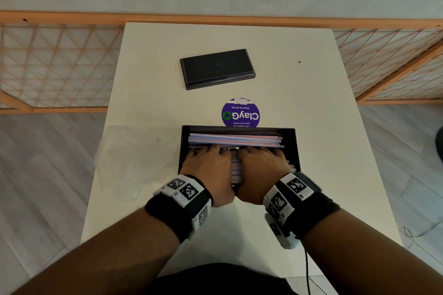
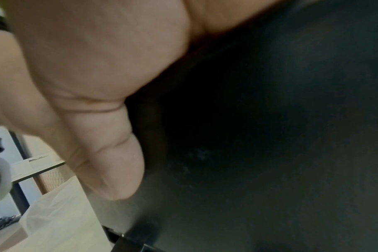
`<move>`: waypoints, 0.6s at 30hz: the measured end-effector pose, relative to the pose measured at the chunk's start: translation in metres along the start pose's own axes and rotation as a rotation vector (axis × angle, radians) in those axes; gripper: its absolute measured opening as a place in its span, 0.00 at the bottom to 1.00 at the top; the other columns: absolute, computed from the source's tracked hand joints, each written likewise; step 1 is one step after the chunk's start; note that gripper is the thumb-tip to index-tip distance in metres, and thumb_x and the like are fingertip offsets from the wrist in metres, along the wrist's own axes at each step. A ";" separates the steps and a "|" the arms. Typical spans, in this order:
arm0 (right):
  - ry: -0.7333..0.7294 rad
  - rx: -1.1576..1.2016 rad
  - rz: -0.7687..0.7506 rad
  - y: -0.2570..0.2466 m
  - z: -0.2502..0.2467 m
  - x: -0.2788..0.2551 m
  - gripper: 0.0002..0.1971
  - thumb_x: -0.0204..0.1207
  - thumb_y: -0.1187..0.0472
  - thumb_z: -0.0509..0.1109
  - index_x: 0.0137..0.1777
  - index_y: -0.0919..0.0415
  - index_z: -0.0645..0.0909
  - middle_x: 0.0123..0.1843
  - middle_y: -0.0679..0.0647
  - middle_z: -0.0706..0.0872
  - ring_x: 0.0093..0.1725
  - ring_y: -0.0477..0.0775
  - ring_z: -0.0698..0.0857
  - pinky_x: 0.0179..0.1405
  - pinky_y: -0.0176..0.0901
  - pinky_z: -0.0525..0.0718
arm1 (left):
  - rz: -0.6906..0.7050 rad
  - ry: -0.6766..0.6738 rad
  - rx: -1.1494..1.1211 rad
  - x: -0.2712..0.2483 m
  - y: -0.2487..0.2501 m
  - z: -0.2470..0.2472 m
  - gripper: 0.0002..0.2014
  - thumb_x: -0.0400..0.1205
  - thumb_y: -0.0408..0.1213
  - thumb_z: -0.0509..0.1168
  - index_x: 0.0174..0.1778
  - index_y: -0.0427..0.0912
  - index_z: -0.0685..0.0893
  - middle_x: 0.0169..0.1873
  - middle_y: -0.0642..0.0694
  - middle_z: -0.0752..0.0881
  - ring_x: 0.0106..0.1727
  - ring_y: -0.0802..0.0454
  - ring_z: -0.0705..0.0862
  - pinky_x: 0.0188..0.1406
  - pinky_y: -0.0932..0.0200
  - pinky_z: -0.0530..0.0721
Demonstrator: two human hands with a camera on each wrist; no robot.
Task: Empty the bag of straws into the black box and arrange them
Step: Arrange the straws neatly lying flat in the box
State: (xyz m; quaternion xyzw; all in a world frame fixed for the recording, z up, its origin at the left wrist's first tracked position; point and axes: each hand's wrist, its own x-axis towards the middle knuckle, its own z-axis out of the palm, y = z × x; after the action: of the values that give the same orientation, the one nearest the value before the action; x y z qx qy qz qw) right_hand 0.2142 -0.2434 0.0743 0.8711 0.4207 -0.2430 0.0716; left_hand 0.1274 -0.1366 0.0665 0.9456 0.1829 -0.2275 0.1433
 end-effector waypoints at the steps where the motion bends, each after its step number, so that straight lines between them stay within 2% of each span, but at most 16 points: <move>1: -0.003 0.004 0.000 0.000 0.000 0.000 0.32 0.60 0.38 0.68 0.65 0.48 0.76 0.65 0.46 0.83 0.70 0.57 0.79 0.76 0.63 0.68 | 0.002 0.001 0.000 0.000 0.000 0.000 0.37 0.71 0.57 0.71 0.76 0.51 0.73 0.73 0.47 0.75 0.76 0.43 0.75 0.80 0.41 0.70; 9: -0.051 0.022 0.004 0.000 -0.003 -0.001 0.33 0.60 0.38 0.69 0.66 0.48 0.75 0.66 0.46 0.82 0.69 0.57 0.79 0.75 0.63 0.69 | -0.014 0.009 0.038 -0.006 0.006 -0.007 0.32 0.72 0.53 0.73 0.71 0.48 0.75 0.69 0.45 0.72 0.72 0.42 0.76 0.75 0.42 0.74; 12: -0.050 0.031 0.013 0.000 -0.002 0.000 0.34 0.59 0.38 0.71 0.67 0.46 0.74 0.67 0.46 0.79 0.69 0.58 0.78 0.73 0.62 0.70 | 0.022 0.065 0.113 -0.010 0.009 -0.005 0.32 0.73 0.48 0.73 0.72 0.47 0.71 0.69 0.46 0.76 0.72 0.43 0.76 0.75 0.43 0.74; 15: -0.070 0.018 0.009 -0.001 -0.004 0.002 0.31 0.59 0.40 0.71 0.65 0.45 0.77 0.65 0.49 0.76 0.67 0.60 0.77 0.68 0.62 0.73 | 0.031 0.029 0.087 -0.009 0.008 -0.003 0.32 0.75 0.45 0.73 0.75 0.50 0.70 0.71 0.49 0.77 0.75 0.45 0.74 0.79 0.42 0.71; 18: -0.051 -0.001 0.005 0.000 -0.004 0.002 0.32 0.58 0.41 0.71 0.66 0.45 0.77 0.64 0.48 0.80 0.66 0.59 0.79 0.71 0.63 0.72 | 0.046 0.024 0.060 -0.006 0.005 -0.003 0.36 0.74 0.45 0.74 0.79 0.52 0.69 0.74 0.51 0.78 0.78 0.45 0.74 0.80 0.42 0.69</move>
State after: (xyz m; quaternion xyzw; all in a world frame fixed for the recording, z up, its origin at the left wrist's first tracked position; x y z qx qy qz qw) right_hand 0.2163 -0.2406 0.0765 0.8657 0.4166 -0.2645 0.0833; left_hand 0.1256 -0.1414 0.0728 0.9562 0.1561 -0.2180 0.1177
